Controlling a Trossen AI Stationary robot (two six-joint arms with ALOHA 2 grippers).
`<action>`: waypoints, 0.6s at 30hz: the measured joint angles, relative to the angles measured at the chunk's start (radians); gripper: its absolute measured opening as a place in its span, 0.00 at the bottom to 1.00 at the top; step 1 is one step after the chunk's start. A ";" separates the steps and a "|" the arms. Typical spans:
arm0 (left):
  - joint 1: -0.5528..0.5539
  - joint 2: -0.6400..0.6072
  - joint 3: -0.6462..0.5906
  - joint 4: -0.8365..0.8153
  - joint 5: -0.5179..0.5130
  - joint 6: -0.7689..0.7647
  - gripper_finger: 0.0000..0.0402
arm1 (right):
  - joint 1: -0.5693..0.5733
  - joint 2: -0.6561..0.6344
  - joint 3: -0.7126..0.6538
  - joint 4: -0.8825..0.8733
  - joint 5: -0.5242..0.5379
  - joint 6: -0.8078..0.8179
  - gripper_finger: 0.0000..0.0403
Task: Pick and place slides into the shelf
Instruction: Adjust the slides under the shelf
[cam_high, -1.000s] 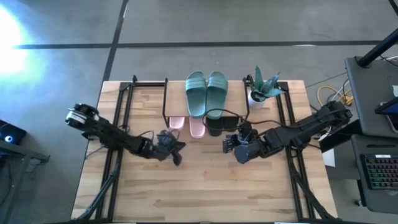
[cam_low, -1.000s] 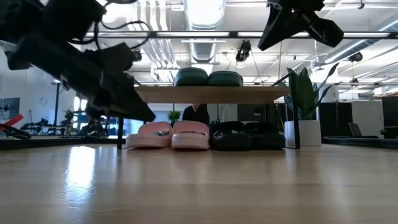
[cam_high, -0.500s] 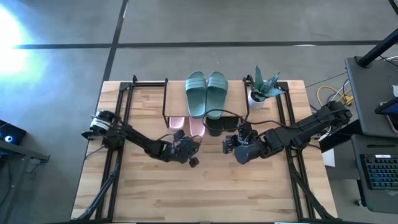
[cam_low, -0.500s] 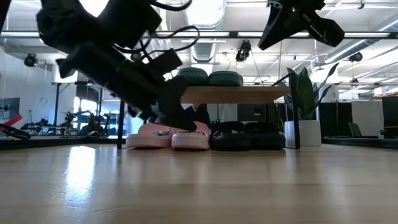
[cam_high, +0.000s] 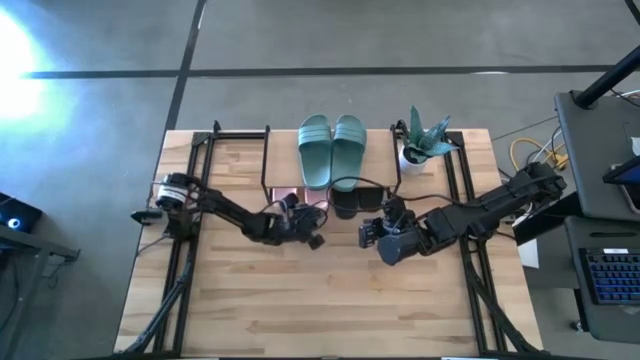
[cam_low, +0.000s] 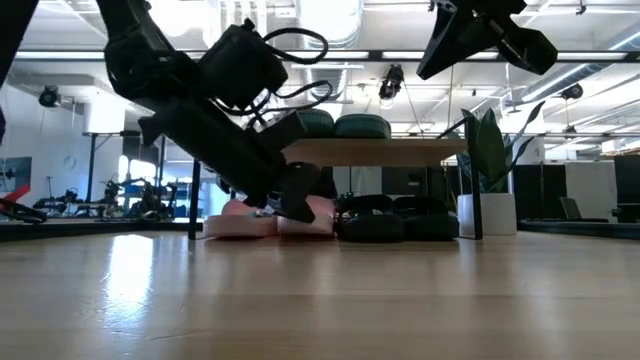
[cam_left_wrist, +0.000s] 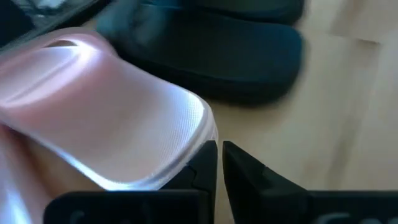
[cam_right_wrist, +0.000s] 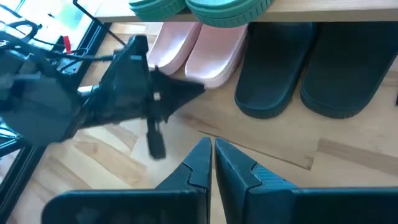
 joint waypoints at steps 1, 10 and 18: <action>0.011 -0.002 0.000 -0.001 -0.010 0.009 0.03 | 0.000 0.000 0.000 -0.001 0.000 0.001 0.03; 0.008 -0.020 0.005 0.000 0.126 0.041 0.03 | 0.000 0.002 0.000 0.000 -0.041 0.000 0.03; -0.140 -0.108 -0.011 -0.018 0.115 0.041 0.03 | 0.004 0.145 -0.048 0.018 -0.182 0.056 0.03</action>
